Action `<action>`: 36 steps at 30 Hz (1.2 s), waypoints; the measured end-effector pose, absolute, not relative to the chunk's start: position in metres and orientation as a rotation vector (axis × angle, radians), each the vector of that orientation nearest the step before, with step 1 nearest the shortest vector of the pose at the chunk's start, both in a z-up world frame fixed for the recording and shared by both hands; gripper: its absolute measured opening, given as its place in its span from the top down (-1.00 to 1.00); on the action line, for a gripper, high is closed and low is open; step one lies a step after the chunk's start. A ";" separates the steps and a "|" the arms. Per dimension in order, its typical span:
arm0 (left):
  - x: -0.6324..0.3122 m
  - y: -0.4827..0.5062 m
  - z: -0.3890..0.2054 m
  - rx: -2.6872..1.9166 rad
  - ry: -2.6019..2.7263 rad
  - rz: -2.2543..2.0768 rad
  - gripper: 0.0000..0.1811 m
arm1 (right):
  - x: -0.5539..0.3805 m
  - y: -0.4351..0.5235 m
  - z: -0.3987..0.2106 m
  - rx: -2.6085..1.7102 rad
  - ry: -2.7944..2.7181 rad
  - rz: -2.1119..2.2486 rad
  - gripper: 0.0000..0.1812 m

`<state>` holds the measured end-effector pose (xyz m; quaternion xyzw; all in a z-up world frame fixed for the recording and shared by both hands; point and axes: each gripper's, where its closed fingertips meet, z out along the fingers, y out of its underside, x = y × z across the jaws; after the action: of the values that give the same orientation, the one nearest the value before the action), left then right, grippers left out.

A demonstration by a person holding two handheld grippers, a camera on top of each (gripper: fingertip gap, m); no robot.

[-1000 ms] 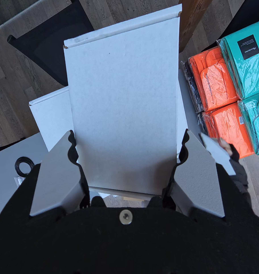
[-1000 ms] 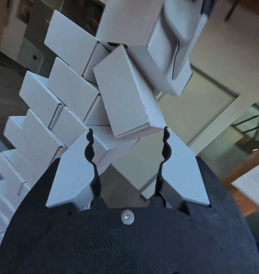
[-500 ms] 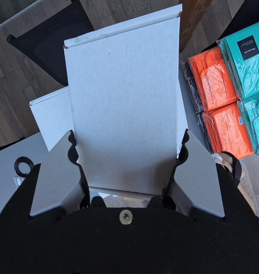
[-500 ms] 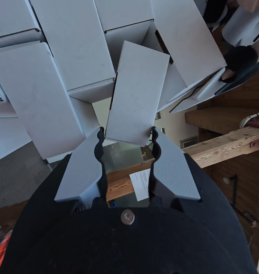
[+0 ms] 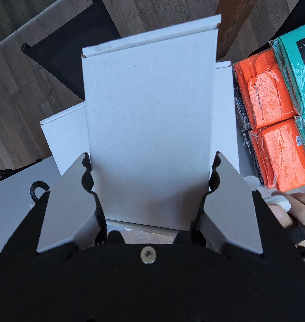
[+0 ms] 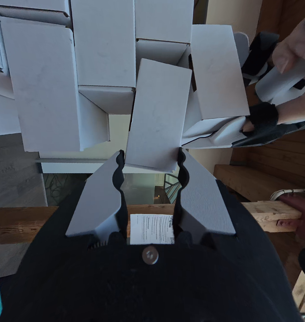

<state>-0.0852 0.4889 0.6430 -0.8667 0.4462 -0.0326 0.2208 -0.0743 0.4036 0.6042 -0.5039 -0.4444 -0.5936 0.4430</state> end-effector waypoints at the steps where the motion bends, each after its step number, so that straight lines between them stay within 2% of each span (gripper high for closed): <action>1: -0.085 0.489 0.643 -2.396 1.235 -0.090 -0.50 | -0.075 0.403 0.606 -1.244 -1.136 -1.481 0.32; 20: -0.088 0.488 0.644 -2.391 1.221 -0.112 -0.50 | -0.099 0.405 0.609 -1.048 -1.361 -1.241 0.33; 25: -0.088 0.489 0.643 -2.385 1.219 -0.089 -0.50 | -0.099 0.409 0.609 -1.078 -1.318 -1.356 0.32; 30: -0.084 0.485 0.645 -2.382 1.231 -0.127 -0.50 | -0.092 0.417 0.619 -1.121 -1.203 -1.501 0.12; 33: -0.084 0.486 0.644 -2.379 1.230 -0.111 -0.50 | -0.084 0.422 0.619 -1.180 -1.165 -1.627 0.25; 36: -0.082 0.486 0.644 -2.373 1.231 -0.110 -0.49 | -0.074 0.425 0.623 -1.243 -1.065 -1.764 0.26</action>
<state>-0.0823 0.4861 0.6438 -0.8630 0.4476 -0.0400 0.2308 -0.0739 0.4246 0.6235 -0.4819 -0.4130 -0.6840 0.3596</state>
